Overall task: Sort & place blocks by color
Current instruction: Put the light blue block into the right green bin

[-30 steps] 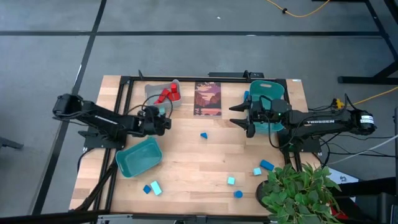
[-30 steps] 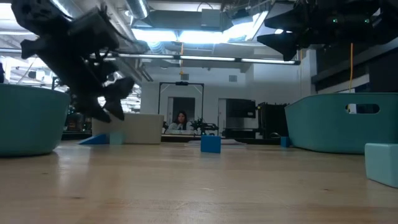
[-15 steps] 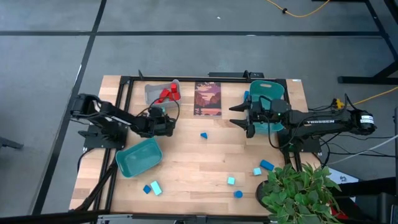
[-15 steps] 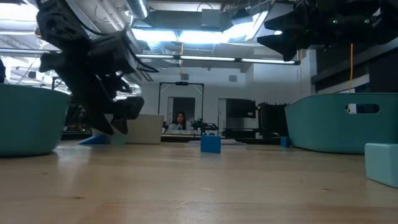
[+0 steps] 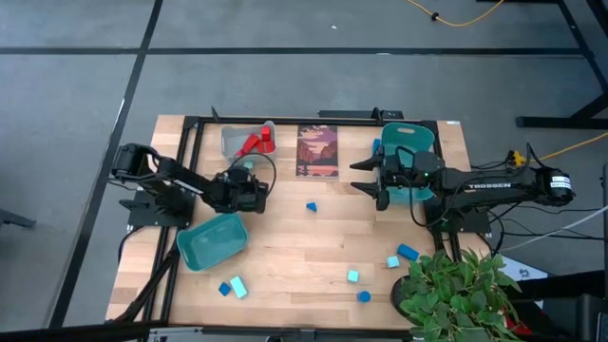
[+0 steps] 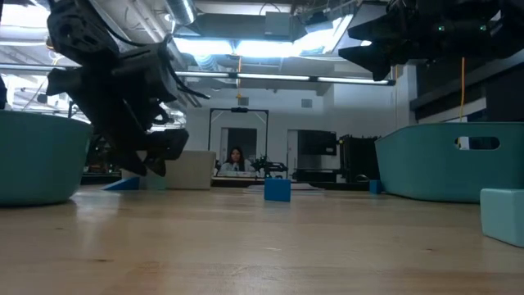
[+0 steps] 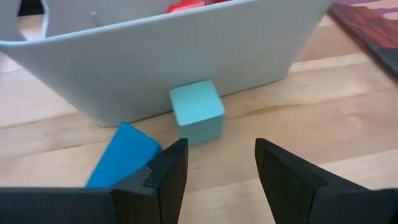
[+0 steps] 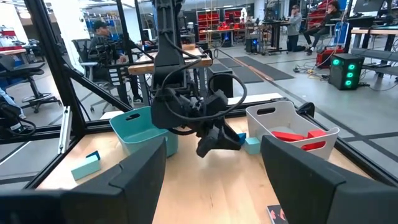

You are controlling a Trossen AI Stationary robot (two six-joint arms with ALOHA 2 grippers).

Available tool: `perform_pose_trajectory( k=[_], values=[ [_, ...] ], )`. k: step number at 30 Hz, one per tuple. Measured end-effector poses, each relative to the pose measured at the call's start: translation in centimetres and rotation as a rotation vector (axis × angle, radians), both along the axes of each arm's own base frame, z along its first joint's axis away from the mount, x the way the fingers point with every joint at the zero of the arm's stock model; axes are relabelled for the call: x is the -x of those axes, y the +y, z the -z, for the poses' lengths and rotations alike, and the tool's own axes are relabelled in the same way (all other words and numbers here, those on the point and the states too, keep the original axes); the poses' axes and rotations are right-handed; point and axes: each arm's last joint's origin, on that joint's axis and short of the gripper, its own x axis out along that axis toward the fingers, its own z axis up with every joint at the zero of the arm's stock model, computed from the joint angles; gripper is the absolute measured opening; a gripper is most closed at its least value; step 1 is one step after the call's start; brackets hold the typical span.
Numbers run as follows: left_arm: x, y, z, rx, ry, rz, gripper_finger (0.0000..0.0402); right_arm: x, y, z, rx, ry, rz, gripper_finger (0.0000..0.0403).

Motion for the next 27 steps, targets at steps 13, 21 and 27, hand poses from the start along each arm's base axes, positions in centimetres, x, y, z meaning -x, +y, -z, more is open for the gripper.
perform_pose_trajectory(
  k=[13, 21, 27],
  values=[
    [0.03, -0.03, 0.03, 0.008, 0.006, 0.004, 0.0184, 0.0, 0.0, 0.0, -0.005, 0.0, 0.0, 0.0266],
    [0.75, 0.49, 0.36, 0.088, -0.026, -0.097, 0.0209, 0.0, 0.0, 0.0, -0.005, 0.0, 0.0, 0.0266],
    [0.57, 0.33, 0.26, 0.048, 0.013, -0.047, 0.0208, 0.0, 0.0, 0.0, -0.005, 0.0, 0.0, 0.0266]
  ],
)
